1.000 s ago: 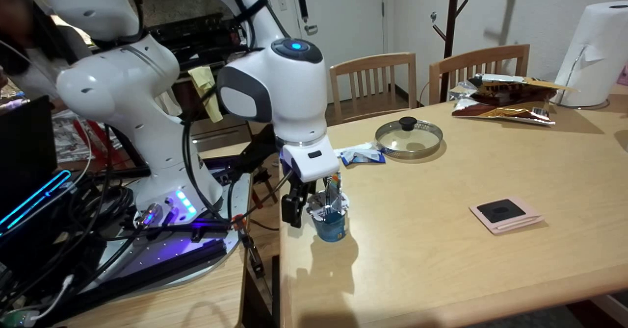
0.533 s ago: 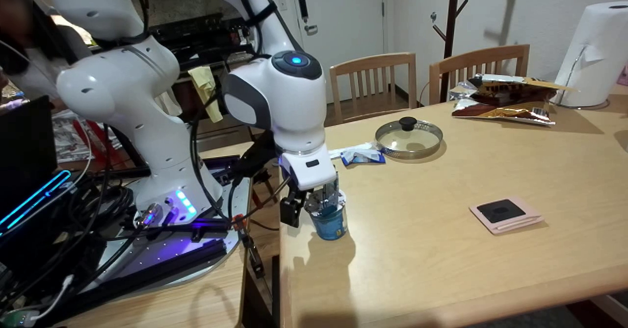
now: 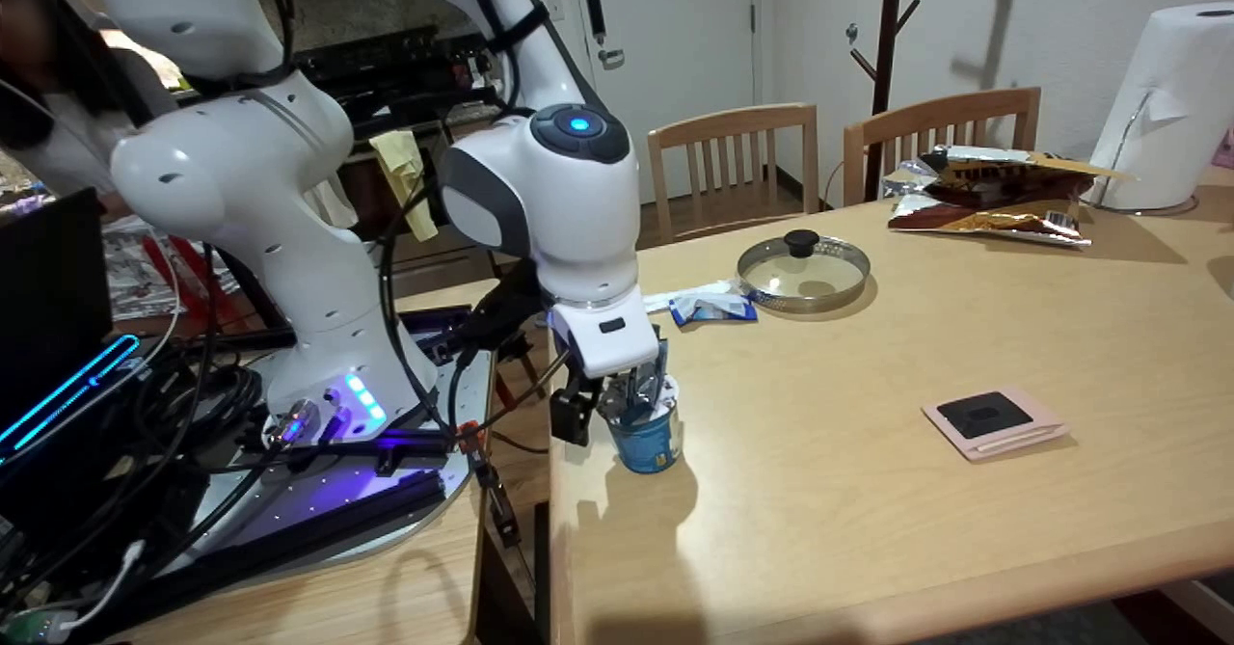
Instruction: Push the plastic wrap off the tub, then pick the tub and move it slightly up on the table
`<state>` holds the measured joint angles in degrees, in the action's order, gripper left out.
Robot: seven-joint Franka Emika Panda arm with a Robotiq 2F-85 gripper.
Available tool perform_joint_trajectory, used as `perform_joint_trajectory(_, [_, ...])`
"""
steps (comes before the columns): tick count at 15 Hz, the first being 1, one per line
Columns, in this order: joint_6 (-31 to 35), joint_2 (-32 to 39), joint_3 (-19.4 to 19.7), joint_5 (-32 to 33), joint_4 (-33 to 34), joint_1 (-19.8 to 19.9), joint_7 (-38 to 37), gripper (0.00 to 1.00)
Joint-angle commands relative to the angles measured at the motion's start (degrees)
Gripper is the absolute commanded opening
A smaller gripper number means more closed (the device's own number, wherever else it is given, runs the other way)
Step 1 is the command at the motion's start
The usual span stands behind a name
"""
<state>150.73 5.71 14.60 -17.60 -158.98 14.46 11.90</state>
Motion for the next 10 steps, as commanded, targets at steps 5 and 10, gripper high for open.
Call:
perform_joint_trajectory(5, [1.6,-4.3,0.8,7.0,-0.4,0.5,-2.3,1.00])
perform_joint_trajectory(10, [1.4,-5.9,1.1,7.7,-0.6,0.6,-0.4,1.00])
